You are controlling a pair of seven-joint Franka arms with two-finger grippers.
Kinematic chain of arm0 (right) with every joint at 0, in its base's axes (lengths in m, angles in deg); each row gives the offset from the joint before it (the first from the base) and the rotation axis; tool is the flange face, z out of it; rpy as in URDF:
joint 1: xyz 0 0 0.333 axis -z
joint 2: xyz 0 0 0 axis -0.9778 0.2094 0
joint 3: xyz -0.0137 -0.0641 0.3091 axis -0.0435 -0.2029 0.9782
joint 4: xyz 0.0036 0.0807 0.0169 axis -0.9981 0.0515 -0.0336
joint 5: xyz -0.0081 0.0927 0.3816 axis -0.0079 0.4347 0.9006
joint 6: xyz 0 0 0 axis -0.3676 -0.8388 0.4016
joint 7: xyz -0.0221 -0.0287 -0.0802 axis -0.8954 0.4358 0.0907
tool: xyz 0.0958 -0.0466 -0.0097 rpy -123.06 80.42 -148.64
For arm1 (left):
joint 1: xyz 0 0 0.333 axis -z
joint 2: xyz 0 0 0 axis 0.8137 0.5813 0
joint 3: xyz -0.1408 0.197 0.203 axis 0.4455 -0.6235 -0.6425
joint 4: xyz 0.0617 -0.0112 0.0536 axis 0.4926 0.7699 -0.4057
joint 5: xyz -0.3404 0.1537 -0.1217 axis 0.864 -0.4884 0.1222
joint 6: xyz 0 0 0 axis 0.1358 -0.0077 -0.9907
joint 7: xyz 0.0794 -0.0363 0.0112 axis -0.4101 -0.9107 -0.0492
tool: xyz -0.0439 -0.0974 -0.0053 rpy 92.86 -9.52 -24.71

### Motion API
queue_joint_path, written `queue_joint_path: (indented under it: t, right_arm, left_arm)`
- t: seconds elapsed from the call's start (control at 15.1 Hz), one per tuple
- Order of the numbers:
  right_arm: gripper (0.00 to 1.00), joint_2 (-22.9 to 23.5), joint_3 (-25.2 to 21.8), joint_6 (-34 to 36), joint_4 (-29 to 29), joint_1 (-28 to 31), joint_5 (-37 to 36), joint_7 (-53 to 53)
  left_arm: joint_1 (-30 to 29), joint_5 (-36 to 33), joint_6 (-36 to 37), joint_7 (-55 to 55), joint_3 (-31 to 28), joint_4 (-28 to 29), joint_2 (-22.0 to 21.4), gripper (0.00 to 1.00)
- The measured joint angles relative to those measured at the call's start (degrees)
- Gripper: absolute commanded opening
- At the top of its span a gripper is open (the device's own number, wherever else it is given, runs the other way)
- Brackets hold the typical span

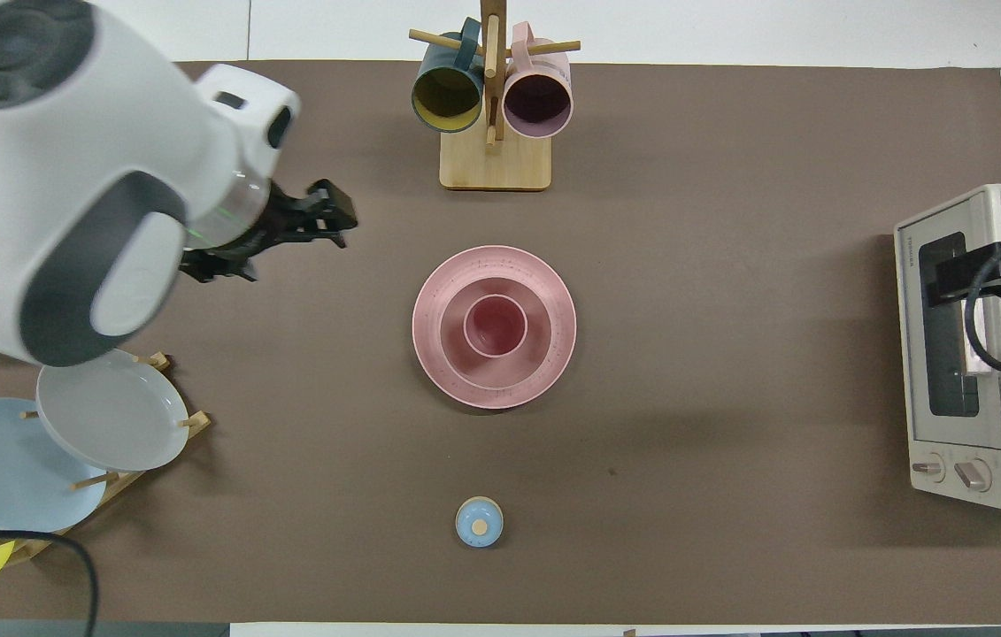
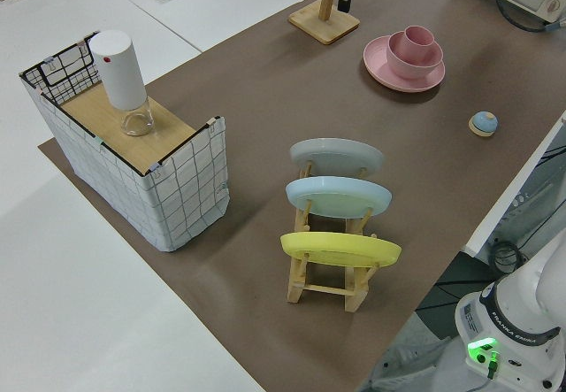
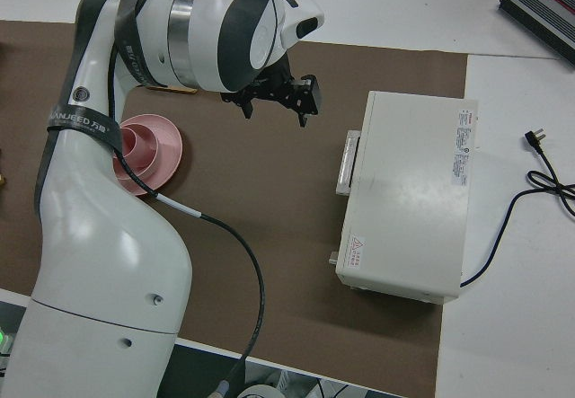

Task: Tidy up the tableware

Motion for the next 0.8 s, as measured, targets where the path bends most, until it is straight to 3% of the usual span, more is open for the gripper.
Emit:
queue_joint_path:
  t: [0.46,0.8]
  right_arm:
    - [1.0,0.0,0.0,0.0,0.0,0.0,0.0,0.0]
    - [1.0,0.0,0.0,0.0,0.0,0.0,0.0,0.0]
  left_arm:
    - [-2.7,0.0,-1.9,5.7,0.9,15.4,-11.0,1.0]
    - [-2.1,-2.0,-0.7,6.1,1.2,13.5,-11.6,1.0]
